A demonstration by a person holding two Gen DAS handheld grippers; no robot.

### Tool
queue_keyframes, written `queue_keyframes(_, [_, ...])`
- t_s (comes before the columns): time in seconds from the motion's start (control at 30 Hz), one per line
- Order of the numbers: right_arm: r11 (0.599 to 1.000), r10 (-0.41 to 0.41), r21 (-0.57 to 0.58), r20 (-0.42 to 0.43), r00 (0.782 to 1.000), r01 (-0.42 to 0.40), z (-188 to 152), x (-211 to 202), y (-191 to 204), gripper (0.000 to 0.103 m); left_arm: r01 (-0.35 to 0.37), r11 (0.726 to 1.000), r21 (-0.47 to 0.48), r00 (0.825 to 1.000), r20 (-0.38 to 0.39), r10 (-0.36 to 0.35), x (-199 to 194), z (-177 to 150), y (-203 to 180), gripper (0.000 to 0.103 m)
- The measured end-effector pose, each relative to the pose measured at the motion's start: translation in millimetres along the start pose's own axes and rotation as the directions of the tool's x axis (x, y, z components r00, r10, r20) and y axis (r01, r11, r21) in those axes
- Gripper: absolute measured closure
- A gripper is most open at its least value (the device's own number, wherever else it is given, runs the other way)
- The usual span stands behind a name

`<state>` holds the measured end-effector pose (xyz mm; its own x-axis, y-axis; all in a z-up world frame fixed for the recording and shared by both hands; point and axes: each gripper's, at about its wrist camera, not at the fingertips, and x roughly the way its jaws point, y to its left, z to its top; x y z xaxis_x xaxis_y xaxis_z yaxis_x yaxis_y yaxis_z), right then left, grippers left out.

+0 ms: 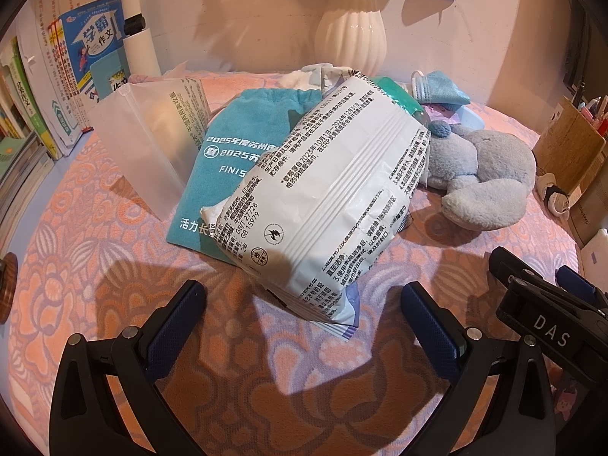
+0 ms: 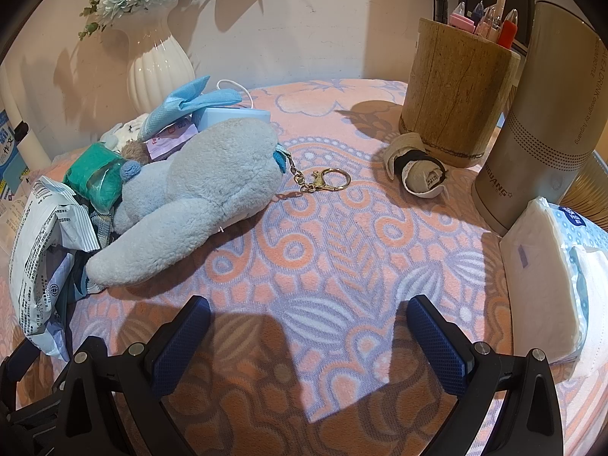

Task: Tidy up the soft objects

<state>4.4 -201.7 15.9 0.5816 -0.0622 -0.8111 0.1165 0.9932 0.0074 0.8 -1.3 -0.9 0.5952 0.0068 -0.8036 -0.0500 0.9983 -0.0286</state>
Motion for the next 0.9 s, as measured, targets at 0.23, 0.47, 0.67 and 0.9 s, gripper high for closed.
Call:
queue_keyframes(0.23, [0.997, 0.037, -0.072, -0.001, 0.999, -0.037, 0, 0, -5, 0.0, -0.003, 1.0, 0.002, 1.0, -0.002, 0.003, 4, 3, -3, 0.0])
queue_keyframes(0.47, [0.977, 0.105, -0.184, -0.012, 0.994, -0.105, 6, 7, 0, 0.0, -0.005, 1.0, 0.004, 1.0, -0.001, 0.005, 2, 2, -1, 0.0])
queue_keyframes(0.67, [0.977, 0.102, -0.186, -0.015, 0.995, -0.103, 9, 13, -1, 0.0, -0.006, 1.0, 0.004, 1.0, -0.001, 0.006, 2, 2, -1, 0.0])
queue_keyframes(0.9, [0.978, 0.104, -0.178, -0.019, 0.994, -0.106, 12, 16, -3, 0.0, -0.005, 1.0, 0.004, 1.0, -0.001, 0.005, 2, 2, 0, 0.0])
